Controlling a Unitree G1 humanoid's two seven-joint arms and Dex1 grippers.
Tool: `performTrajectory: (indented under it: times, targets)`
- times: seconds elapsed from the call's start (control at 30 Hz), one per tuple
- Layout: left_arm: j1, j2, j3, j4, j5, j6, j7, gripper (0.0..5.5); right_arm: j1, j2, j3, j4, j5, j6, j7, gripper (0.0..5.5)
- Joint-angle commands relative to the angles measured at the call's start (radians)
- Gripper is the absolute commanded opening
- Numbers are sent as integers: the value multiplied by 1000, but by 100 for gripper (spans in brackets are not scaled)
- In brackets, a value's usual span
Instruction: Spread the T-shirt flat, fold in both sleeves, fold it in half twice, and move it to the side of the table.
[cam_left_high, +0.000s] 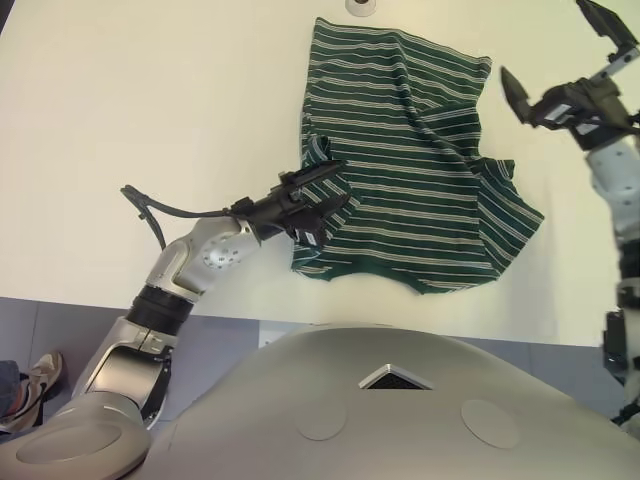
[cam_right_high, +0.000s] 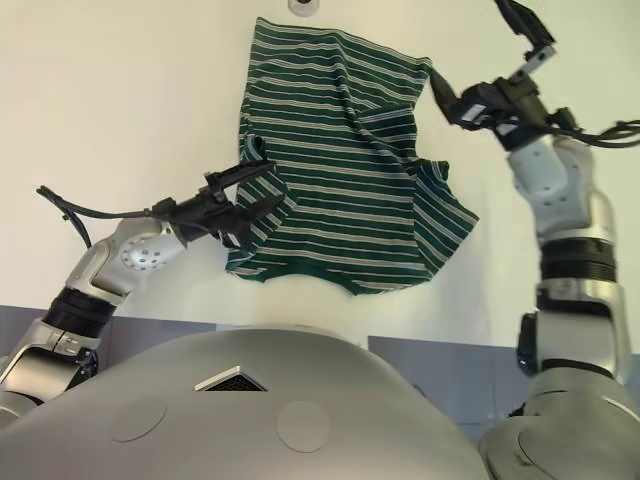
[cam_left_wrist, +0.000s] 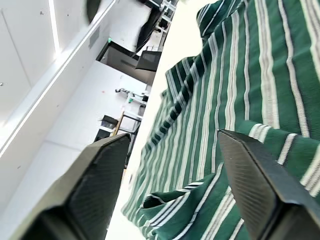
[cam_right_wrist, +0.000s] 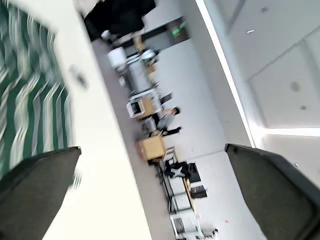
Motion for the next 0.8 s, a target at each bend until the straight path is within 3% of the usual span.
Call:
performTrajectory:
  times: [0.03,0.17,0.33,0.73,0.8]
  targets:
    - [31,4,12,-23,10,12,9,395,203,-230,-125,-45,50,25,137,540]
    - [48,4,29,-21,21,13,26,467,462,-346,-176,-89,142,71,347,540]
    - [43,7,40,-7,24,7,38,537,629,-327,-173,-162,238,113,490,540]
    - [30,-2,42,8,33,7,56,539,650,-247,-60,-339,324,106,581,540]
    - [31,-7,41,8,37,8,59,540,616,-233,-52,-330,312,110,571,499]
